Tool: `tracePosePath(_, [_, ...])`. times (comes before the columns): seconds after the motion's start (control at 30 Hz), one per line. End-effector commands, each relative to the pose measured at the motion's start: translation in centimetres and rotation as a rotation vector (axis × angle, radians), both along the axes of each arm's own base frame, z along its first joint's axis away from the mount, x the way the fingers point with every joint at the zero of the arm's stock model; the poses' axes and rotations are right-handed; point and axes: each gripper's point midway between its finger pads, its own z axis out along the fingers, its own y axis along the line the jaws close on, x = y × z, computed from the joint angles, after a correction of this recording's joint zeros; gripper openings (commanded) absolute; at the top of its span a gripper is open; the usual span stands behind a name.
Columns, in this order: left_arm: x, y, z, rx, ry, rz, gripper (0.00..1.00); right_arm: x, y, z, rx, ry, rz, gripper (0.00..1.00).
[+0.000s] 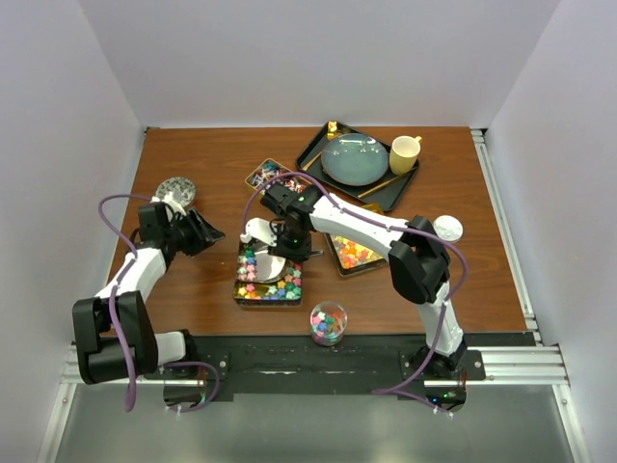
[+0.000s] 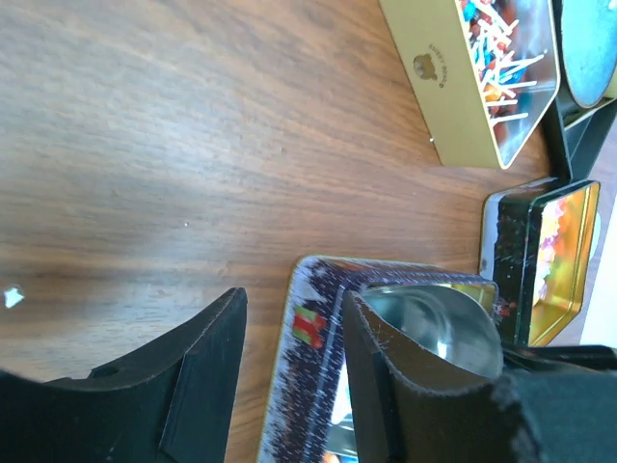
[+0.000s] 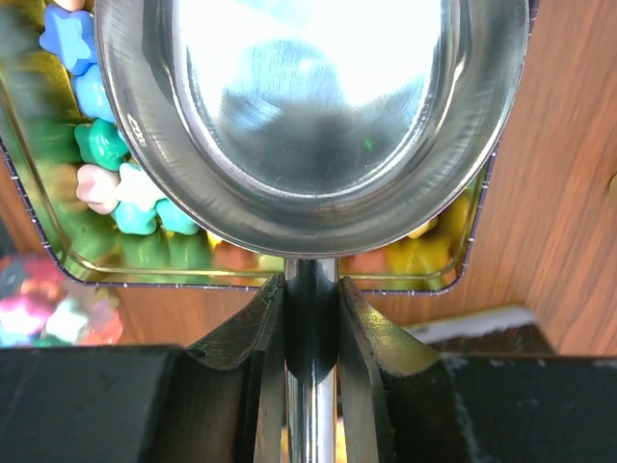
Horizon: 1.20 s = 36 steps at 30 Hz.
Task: Pack the candies
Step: Scoop the fake candies from the storage box.
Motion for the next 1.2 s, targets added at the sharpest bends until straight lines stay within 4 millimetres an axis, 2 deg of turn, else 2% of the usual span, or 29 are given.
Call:
tracePosePath(0.0, [1.3,0.6,2.9,0.023,-0.090,-0.035,0.49,2.6,3.4,3.0,0.183,-0.052,-0.018,0.00])
tracePosePath(0.1, [1.6,0.5,3.8,0.027,-0.119,-0.065,0.50,2.7,3.2,4.1,0.226,-0.061,-0.011,0.00])
tracePosePath(0.17, [1.8,0.3,4.4,0.029,-0.139,-0.094,0.50,2.2,2.8,4.0,0.240,-0.048,-0.006,0.00])
tracePosePath(0.2, [1.8,0.3,4.5,0.030,-0.143,-0.103,0.50,2.4,2.7,4.7,0.267,-0.064,-0.003,0.00])
tracePosePath(0.23, [1.9,0.4,4.7,0.038,-0.152,-0.109,0.50,1.9,2.3,4.1,0.259,-0.048,-0.001,0.00])
tracePosePath(0.3, [2.0,0.5,4.8,0.042,-0.157,-0.113,0.50,1.8,2.3,4.7,0.295,-0.051,0.002,0.00])
tracePosePath(0.33, [2.0,0.8,4.8,0.050,-0.159,-0.112,0.50,1.4,1.9,4.0,0.291,-0.037,-0.001,0.00])
tracePosePath(0.4, [2.1,0.9,5.0,0.054,-0.169,-0.123,0.50,1.3,1.9,4.2,0.314,-0.036,-0.001,0.00])
tracePosePath(0.5, [1.9,0.8,4.8,0.051,-0.164,-0.146,0.50,0.8,1.5,3.5,0.325,-0.009,-0.012,0.00])
tracePosePath(0.77, [2.1,1.6,4.8,0.050,-0.185,-0.172,0.50,0.6,0.5,4.5,0.433,-0.006,-0.030,0.00])
tracePosePath(0.8, [2.2,1.8,5.0,0.053,-0.193,-0.173,0.50,0.5,0.3,4.1,0.450,-0.003,-0.039,0.00])
tracePosePath(0.83, [2.3,1.9,5.0,0.051,-0.196,-0.177,0.50,0.3,0.3,4.3,0.479,0.008,-0.038,0.00])
tracePosePath(0.87, [2.3,1.9,5.1,0.042,-0.199,-0.184,0.50,1.0,0.4,5.4,0.527,-0.023,-0.043,0.00])
tracePosePath(0.9, [2.4,2.4,5.3,0.047,-0.204,-0.179,0.50,0.6,-0.1,4.7,0.532,-0.003,-0.056,0.00])
tracePosePath(0.93, [2.4,2.4,5.3,0.039,-0.204,-0.188,0.50,0.3,0.0,5.1,0.569,0.011,-0.052,0.00])
tracePosePath(0.97, [2.4,2.6,5.4,0.039,-0.207,-0.191,0.50,1.1,0.2,6.4,0.634,-0.021,-0.064,0.00])
tracePosePath(1.03, [2.3,3.3,5.5,0.028,-0.206,-0.193,0.51,0.7,-0.5,5.7,0.658,-0.028,-0.073,0.00])
tracePosePath(1.07, [2.3,3.4,5.5,0.024,-0.207,-0.198,0.51,0.9,-0.1,7.3,0.717,-0.076,-0.055,0.00])
tracePosePath(1.1, [2.2,3.7,5.5,0.028,-0.201,-0.205,0.51,0.4,-0.6,6.3,0.721,-0.075,-0.064,0.00])
tracePosePath(1.13, [2.2,3.8,5.6,0.027,-0.206,-0.216,0.51,0.5,-0.8,6.5,0.745,-0.101,-0.072,0.00])
tracePosePath(1.17, [2.3,3.9,5.6,0.032,-0.207,-0.222,0.51,1.2,-0.6,7.7,0.804,-0.152,-0.089,0.00])
